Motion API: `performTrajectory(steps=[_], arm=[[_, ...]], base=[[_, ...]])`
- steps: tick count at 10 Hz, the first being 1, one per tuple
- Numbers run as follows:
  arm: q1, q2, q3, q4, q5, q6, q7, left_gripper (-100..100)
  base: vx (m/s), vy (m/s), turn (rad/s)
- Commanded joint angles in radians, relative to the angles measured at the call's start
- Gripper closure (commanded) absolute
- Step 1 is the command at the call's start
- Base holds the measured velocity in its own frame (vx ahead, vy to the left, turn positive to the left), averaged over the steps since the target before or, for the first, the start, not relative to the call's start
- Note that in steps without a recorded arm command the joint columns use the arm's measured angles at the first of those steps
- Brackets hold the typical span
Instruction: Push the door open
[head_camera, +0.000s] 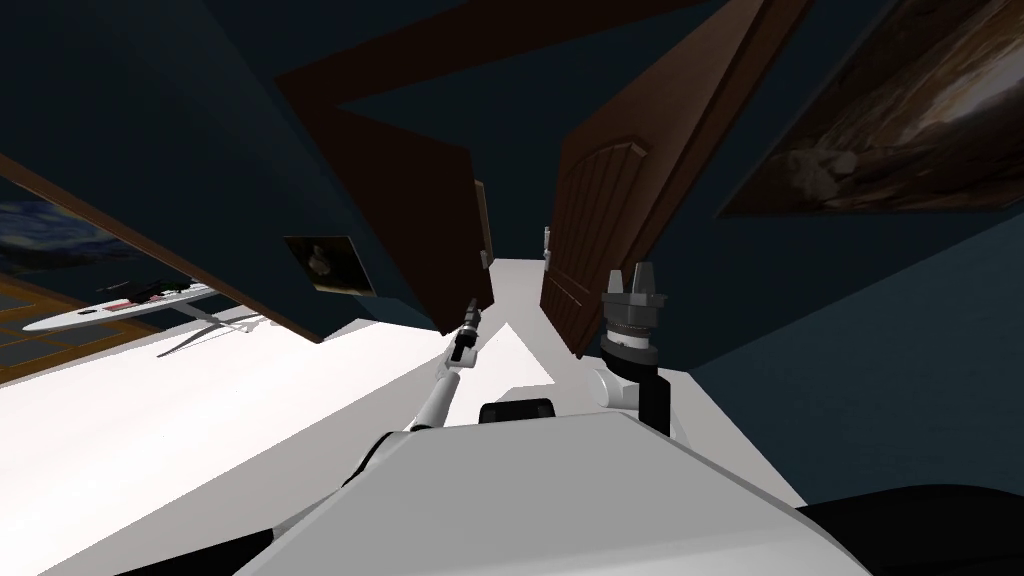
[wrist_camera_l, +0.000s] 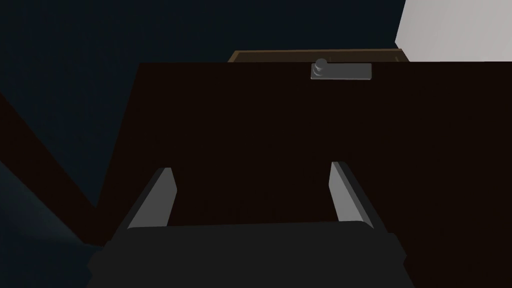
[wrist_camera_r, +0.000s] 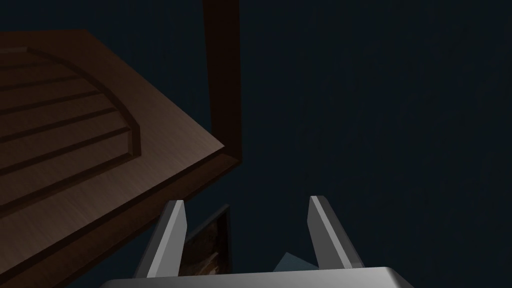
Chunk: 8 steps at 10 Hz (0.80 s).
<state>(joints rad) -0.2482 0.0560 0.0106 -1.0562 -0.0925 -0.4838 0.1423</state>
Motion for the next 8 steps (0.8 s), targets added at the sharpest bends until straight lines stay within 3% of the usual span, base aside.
performTrajectory(steps=[1,4,5,8], arm=[[-0.023,0.001,-0.003,0.044,-0.007,0.006,0.008,-100],[-0.080,-0.007,-0.002,0.137,-0.019,0.007,0.014,-100],[-0.080,-0.007,-0.002,0.139,-0.019,0.007,0.014,-100],[-0.129,-0.016,-0.002,0.222,-0.030,0.008,0.019,-100]], base=[[0.092,0.083,-0.025],[0.097,0.093,-0.021],[0.061,0.057,-0.011],[0.052,0.044,-0.017]])
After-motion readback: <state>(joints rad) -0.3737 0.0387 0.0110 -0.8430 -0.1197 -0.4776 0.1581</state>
